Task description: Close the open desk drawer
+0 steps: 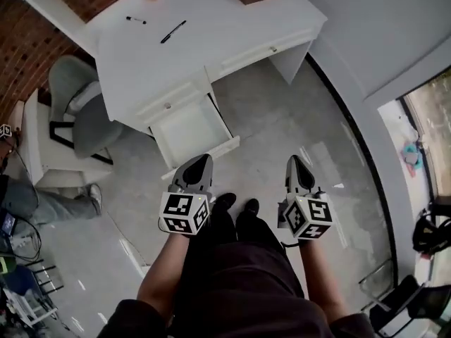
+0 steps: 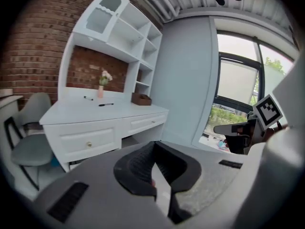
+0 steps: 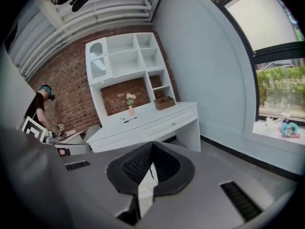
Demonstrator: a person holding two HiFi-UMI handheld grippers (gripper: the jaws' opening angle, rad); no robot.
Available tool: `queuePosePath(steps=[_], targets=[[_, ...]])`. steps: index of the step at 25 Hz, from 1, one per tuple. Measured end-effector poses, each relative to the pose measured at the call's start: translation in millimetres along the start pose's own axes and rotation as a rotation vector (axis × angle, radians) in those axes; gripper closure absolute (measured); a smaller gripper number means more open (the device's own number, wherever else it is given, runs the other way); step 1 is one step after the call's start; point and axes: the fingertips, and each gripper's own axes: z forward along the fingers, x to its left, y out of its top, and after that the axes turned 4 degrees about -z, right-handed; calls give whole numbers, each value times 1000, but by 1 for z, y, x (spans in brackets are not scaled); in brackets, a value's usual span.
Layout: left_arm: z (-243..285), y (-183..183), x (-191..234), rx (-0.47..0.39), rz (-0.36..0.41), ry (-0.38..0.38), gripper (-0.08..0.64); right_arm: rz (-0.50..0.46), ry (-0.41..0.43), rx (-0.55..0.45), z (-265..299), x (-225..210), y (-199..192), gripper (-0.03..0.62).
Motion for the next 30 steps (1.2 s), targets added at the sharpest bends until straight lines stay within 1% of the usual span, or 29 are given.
queuePosePath(steps=[3, 6, 8, 12, 16, 21, 24, 30], targets=[[-29, -19, 29, -10, -61, 140, 551, -44, 122, 48, 23, 27, -9, 588], [-53, -45, 52, -6, -121, 249, 551, -86, 226, 104, 42, 56, -27, 588], [-64, -65, 65, 6, -164, 305, 551, -115, 273, 146, 53, 71, -43, 588], [-77, -103, 93, 30, -252, 395, 551, -152, 328, 236, 74, 95, -78, 588], [-76, -143, 124, 60, -316, 450, 551, -190, 375, 303, 99, 114, -122, 588], [-66, -188, 156, 74, -382, 486, 551, -208, 378, 348, 131, 125, -169, 588], [-56, -212, 176, 69, -393, 507, 551, -216, 373, 359, 151, 128, -197, 588], [-33, -260, 210, 81, -373, 551, 551, -195, 363, 382, 182, 122, -256, 588]])
